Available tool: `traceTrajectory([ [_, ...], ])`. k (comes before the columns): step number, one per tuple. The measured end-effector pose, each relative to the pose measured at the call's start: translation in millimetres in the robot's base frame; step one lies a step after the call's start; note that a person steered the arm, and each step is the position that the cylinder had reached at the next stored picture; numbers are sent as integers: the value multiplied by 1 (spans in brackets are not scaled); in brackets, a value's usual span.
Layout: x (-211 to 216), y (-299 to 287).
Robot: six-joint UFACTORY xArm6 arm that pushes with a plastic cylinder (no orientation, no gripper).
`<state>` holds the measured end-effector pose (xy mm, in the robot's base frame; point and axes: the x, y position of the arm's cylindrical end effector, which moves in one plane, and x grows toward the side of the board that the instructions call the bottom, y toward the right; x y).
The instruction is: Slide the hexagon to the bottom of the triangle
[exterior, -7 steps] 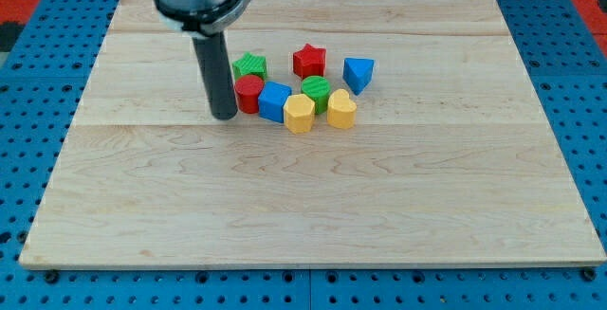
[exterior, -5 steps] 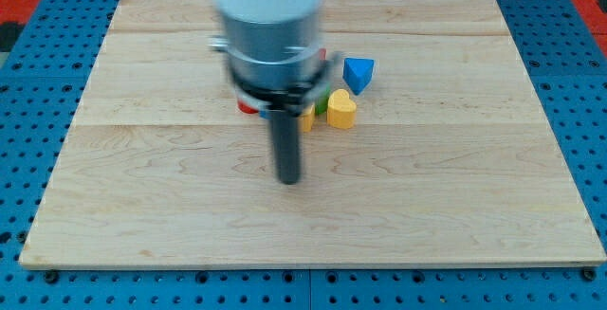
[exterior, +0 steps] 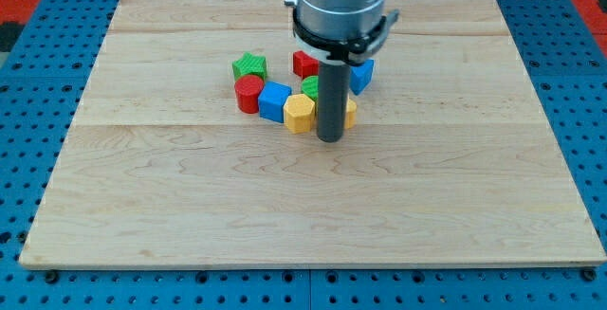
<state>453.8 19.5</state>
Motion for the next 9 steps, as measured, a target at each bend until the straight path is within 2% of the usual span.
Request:
traceTrajectory([
  [1, -9, -7],
  [3, -9, 24],
  [4, -3, 57],
  [5, 22, 113],
  [9, 27, 223],
])
